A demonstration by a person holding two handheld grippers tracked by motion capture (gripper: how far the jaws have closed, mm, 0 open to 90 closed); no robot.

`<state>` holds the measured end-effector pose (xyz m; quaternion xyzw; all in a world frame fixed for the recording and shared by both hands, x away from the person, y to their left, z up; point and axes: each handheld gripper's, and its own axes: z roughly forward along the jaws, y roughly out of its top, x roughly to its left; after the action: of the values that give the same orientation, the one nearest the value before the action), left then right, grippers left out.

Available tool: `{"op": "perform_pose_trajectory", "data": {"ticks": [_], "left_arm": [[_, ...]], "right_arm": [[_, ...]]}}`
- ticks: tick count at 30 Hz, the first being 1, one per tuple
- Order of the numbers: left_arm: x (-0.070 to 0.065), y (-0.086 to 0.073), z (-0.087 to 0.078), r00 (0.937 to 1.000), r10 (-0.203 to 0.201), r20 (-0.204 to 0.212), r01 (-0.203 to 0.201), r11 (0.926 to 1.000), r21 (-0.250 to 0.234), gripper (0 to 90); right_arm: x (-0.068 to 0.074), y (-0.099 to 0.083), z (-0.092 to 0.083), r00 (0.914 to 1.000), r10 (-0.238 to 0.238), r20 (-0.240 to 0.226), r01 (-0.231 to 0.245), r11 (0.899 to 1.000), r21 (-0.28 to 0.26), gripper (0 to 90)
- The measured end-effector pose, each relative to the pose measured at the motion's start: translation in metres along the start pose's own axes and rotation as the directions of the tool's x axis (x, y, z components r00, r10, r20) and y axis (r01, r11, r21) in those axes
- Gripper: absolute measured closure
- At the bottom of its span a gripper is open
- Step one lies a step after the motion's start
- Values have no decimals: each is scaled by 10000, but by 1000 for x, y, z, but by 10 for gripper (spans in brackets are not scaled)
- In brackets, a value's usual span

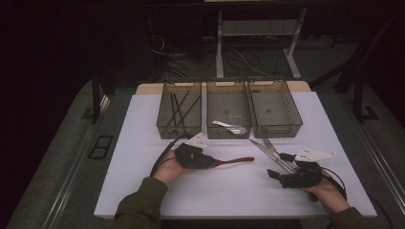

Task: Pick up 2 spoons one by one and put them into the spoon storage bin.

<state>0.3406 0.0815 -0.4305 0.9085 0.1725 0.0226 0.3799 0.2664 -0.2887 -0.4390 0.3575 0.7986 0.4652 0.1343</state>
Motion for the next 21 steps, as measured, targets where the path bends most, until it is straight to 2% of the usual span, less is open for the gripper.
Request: {"op": "perform_pose_trajectory", "data": {"ticks": [11, 16, 21], "left_arm": [[3, 6, -17, 9985, -248, -497, 209, 9968, -768, 799], [5, 12, -26, 9972, -509, -556, 438, 9914, -1230, 799], [6, 19, -30, 9951, -688, -715, 578, 9876, -1458, 799]], "right_arm": [[0, 0, 0, 10000, -6, -1, 6, 10000, 8, 175], [0, 0, 0, 10000, -5, -18, 5, 10000, 3, 175], [0, 0, 0, 10000, 37, -61, -37, 10000, -12, 175]]}}
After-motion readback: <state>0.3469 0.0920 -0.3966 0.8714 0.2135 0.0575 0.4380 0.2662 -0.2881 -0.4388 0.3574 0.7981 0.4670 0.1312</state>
